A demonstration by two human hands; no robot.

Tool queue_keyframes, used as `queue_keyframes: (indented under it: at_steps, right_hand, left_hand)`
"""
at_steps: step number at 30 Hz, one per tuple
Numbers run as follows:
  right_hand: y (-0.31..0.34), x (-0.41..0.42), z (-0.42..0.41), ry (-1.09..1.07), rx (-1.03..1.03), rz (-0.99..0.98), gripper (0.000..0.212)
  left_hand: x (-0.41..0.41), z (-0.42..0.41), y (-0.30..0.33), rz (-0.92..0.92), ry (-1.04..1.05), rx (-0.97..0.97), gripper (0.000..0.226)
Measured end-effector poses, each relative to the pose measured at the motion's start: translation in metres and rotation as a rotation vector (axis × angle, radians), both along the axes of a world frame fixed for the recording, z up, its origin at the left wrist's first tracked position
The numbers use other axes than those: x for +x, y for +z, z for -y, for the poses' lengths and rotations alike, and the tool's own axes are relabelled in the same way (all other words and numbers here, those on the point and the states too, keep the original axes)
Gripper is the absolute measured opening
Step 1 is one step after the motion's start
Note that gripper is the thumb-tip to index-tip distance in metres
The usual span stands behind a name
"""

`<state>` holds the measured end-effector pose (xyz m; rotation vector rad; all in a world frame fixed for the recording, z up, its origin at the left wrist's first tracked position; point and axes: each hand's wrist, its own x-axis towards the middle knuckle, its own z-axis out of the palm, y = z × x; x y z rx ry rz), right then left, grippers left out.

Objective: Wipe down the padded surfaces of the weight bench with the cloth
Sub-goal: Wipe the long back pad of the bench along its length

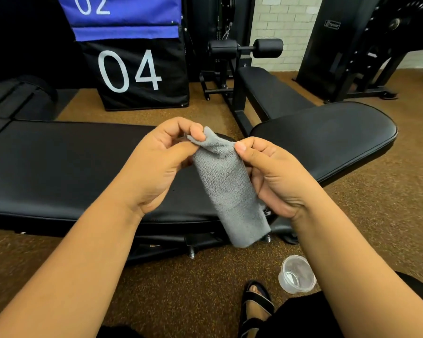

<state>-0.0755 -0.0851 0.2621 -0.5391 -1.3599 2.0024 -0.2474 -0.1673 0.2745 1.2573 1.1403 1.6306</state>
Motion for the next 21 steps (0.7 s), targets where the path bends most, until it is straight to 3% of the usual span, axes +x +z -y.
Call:
queue_keyframes:
  at_steps: [3,6,7,10,13,17,21]
  right_hand:
    - [-0.008,-0.006,-0.002,-0.14,-0.11,0.035,0.01]
    - [-0.019,-0.012,-0.001,-0.357,-0.063,0.138,0.013]
    - [-0.022,-0.014,0.001,-0.392,-0.012,0.167,0.013]
    - [-0.026,-0.019,0.01,-0.354,0.109,0.185,0.01]
    - [-0.023,-0.019,0.015,-0.296,0.117,0.121,0.01]
    - [-0.017,-0.014,0.009,-0.257,0.123,0.089,0.013]
    - [-0.011,-0.007,-0.004,-0.24,0.037,0.059,0.019]
  left_hand:
    - [0.002,-0.007,-0.017,-0.226,0.314,-0.099,0.032]
    - [0.015,-0.006,-0.026,-0.418,0.578,-0.189,0.01]
    - [0.019,-0.007,-0.028,-0.406,0.545,-0.224,0.004]
    - [0.029,-0.01,-0.029,-0.249,0.381,-0.316,0.03]
    - [0.028,-0.015,-0.025,-0.148,0.359,-0.328,0.043]
    - [0.022,-0.017,-0.023,-0.206,0.273,-0.295,0.023]
    - [0.017,-0.013,-0.016,-0.098,0.191,-0.266,0.02]
